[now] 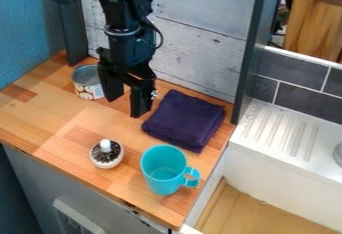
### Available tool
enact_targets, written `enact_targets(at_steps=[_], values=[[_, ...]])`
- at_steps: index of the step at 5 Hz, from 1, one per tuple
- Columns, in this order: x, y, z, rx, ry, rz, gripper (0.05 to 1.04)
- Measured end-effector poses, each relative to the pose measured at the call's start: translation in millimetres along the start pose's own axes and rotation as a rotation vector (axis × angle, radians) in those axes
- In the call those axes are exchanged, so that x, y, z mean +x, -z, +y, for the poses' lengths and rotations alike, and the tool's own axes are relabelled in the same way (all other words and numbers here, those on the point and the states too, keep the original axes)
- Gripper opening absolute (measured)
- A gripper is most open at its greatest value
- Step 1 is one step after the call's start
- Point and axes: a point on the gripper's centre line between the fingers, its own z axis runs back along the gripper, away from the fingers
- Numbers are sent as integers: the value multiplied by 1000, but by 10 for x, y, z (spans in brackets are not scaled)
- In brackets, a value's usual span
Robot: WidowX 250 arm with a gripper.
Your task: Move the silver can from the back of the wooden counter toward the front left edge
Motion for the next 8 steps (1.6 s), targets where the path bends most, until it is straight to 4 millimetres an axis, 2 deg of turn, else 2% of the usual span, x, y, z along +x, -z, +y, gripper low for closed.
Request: enact_targets(at_steps=[1, 2, 3, 4, 5, 6, 7, 8], values=[[-22, 79, -4, -7, 2, 27, 1000], [138, -74, 197, 25, 33, -36, 1000], [363, -178, 501, 71, 65, -69, 1000], [472, -202, 690, 106, 34, -113, 1000], [553, -237, 1008, 140, -22, -156, 1000], [585, -230, 1242, 174, -35, -165, 1000], [592, -133, 1450, 201, -66, -185, 1000], [648, -47, 1580, 227, -95, -235, 1000]])
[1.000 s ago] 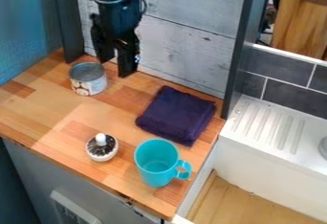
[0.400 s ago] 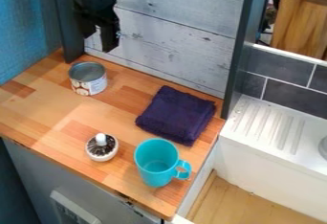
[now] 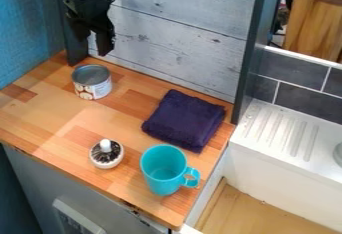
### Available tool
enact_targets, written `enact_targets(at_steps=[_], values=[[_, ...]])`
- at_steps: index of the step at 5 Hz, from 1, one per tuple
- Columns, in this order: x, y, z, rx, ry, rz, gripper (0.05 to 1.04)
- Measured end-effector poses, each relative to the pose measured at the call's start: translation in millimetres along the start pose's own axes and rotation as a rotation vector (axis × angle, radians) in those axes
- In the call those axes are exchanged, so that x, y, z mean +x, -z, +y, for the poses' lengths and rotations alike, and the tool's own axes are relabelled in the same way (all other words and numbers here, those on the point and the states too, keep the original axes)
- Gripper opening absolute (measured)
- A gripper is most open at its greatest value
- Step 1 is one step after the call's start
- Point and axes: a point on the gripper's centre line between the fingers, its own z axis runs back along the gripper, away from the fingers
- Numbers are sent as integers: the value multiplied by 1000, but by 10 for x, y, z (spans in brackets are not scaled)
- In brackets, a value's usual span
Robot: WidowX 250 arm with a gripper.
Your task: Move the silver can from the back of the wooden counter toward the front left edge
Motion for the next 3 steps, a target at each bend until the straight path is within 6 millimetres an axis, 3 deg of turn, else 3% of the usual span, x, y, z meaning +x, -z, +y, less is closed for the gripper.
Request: enact_targets(at_steps=[2, 3], values=[[30, 389, -63, -45, -113, -54, 1000], [102, 420, -226, -82, -114, -66, 1000]])
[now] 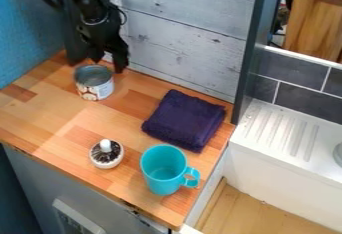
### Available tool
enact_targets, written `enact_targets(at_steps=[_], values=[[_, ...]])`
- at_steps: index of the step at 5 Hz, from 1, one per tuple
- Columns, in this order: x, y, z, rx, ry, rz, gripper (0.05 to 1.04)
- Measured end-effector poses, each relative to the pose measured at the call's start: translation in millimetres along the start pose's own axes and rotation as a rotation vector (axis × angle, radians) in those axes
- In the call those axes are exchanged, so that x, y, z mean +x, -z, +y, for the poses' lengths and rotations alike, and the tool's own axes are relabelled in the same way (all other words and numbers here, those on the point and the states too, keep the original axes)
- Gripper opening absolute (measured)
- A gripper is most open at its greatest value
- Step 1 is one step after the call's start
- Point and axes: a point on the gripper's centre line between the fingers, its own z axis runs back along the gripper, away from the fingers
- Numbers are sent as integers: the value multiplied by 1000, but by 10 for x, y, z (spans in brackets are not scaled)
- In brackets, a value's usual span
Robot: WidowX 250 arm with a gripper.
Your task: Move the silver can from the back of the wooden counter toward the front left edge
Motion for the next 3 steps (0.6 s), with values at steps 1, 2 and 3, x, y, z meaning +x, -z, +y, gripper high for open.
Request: enact_targets(at_steps=[1, 2, 3], values=[[13, 45, 5, -12, 7, 16, 1000], [24, 87, 71, -24, 17, 52, 1000], [-56, 82, 213, 12, 9, 79, 1000]])
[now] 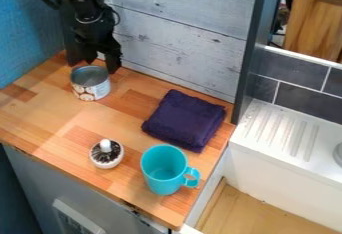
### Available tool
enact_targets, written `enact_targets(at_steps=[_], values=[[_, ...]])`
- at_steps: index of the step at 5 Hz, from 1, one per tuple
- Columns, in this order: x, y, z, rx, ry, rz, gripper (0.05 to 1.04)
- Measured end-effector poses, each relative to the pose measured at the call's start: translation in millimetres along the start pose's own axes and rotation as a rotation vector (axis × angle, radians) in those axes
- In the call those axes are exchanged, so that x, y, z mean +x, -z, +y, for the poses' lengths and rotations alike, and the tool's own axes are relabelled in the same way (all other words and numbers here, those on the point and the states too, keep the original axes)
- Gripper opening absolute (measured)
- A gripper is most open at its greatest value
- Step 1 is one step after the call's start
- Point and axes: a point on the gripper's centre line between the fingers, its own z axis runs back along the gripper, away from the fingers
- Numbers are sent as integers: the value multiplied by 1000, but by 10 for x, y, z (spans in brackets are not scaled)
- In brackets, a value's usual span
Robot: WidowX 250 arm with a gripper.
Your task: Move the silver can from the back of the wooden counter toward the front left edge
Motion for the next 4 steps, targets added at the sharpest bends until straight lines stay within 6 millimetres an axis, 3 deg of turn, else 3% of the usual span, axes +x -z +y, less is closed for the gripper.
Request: enact_targets(at_steps=[1, 2, 4], values=[[-207, 94, -9, -18, -16, 56, 1000], [-411, 37, -68, -53, -23, 86, 1000], [-918, -355, -169, -107, -17, 120, 1000]])
